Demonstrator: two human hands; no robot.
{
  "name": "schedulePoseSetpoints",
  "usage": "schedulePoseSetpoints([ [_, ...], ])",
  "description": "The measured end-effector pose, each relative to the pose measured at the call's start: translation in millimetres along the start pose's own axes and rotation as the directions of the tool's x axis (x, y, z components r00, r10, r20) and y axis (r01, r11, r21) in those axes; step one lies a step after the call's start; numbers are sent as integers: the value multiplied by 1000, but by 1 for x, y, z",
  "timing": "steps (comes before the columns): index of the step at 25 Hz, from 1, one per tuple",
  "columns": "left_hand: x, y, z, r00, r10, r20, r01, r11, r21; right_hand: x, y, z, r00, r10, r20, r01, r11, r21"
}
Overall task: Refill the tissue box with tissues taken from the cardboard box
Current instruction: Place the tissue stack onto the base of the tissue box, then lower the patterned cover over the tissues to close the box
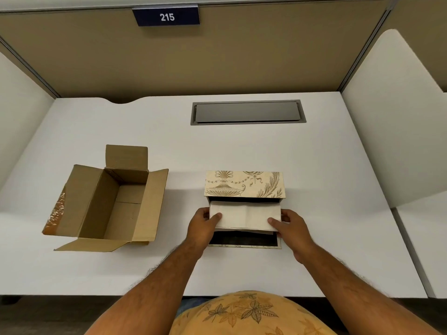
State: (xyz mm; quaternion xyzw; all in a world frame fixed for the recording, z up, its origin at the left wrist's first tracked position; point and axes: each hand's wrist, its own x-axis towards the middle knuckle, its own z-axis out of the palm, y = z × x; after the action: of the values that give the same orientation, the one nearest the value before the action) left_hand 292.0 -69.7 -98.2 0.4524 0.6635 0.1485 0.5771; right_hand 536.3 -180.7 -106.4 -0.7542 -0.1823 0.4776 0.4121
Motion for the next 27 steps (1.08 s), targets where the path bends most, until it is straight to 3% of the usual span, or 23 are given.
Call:
schedulePoseSetpoints([
  [8, -1, 0, 0, 1000, 18, -21, -18, 1000, -13, -4, -4, 1, 999, -25, -22, 25, 1000, -11],
  [20, -2, 10, -4, 1000, -11, 13, 12, 999, -48, -1, -17, -5, 997, 52, 49, -51, 999, -16],
  [23, -6, 14, -12, 997, 48, -63, -53, 996, -68, 0, -26, -13, 999, 37, -12, -37, 999, 30],
  [27, -6, 33, -20, 971, 124, -206, -173, 956, -238, 5, -48, -25, 980, -87, -178, 102, 992, 78],
])
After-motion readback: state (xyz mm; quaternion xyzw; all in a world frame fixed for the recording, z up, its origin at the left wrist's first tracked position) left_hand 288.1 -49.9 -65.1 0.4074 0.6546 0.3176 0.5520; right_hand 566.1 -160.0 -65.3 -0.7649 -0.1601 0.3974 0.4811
